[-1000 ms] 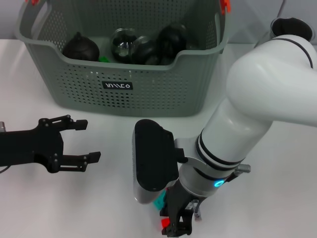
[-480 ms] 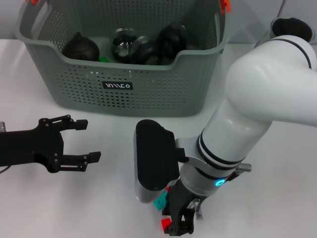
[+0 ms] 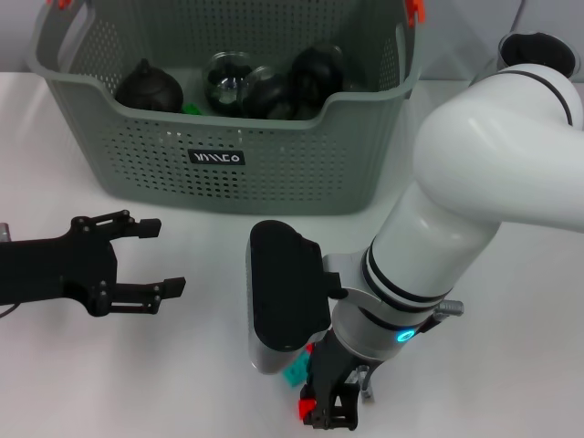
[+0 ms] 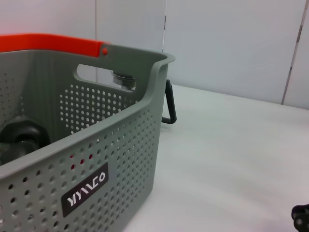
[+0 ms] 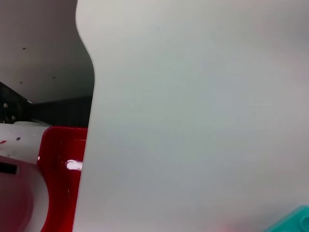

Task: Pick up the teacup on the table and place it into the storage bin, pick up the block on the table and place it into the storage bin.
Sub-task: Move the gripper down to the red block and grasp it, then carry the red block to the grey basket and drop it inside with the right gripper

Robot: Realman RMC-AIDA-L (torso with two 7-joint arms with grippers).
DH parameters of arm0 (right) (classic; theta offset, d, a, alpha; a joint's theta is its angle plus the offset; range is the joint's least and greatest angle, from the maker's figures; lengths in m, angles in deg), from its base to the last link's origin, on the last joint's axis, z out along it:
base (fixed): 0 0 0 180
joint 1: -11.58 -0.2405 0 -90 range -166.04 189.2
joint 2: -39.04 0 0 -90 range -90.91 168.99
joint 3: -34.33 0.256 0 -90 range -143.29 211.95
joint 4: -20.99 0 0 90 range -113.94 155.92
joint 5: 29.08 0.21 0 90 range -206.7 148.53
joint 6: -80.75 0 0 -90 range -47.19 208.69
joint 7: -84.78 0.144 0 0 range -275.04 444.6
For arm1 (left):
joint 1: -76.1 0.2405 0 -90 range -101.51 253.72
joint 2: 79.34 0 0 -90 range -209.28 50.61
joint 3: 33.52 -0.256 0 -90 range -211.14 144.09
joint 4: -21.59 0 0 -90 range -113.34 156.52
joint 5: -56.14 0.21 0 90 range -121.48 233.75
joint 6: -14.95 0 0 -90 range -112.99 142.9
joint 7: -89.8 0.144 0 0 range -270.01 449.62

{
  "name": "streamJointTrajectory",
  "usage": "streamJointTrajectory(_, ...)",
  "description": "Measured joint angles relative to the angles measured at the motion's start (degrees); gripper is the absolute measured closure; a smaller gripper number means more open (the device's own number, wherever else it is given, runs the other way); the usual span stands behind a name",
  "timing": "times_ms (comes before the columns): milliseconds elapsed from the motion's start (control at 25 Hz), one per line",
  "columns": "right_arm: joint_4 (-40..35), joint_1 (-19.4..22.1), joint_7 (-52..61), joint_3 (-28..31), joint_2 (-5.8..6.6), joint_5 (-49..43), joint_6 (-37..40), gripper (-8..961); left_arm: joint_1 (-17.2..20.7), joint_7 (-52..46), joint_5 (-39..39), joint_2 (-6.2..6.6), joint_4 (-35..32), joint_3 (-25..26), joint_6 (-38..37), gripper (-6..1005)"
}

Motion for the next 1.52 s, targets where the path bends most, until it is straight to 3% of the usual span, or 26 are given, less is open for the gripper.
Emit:
streamJointTrajectory(400,-1.1,0.3,0.5,0.2,0.4,0.0,0.9,742,-0.1,0.4,0.0,0.08,0.8,0.0,0.4,94)
streamJointTrajectory(600,-6.1,2.4,2.3,1.9,1.17,-1.3,4.3,742,0.3,0.2,0.0,0.15,0.3,0.1,0.3,95)
streamJointTrajectory(720,-11.8,5.6,3.1,7.3,1.3,-4.6,8.3,741,0.3,0.2,0.0,0.19,0.2,0.5,0.1,95)
streamJointTrajectory(960,-25.3,10.5,4.3,23.3,1.45,-7.8,17.5,743,0.5,0.4,0.0,0.24,0.2,1.6,0.0,95)
streamJointTrajectory(1160,-35.3,9.8,4.6,37.5,1.52,-7.7,21.3,734,0.5,0.4,0.0,0.26,0.2,1.6,0.2,95)
streamJointTrajectory(1360,-33.0,4.2,2.1,47.8,1.56,-10.1,16.1,716,0.3,0.4,0.0,0.26,0.2,1.6,-0.2,95)
streamJointTrajectory(1520,-22.0,-1.3,0.1,50.2,1.77,-14.5,6.3,702,0.2,0.2,-0.2,0.26,0.3,1.4,-0.5,95)
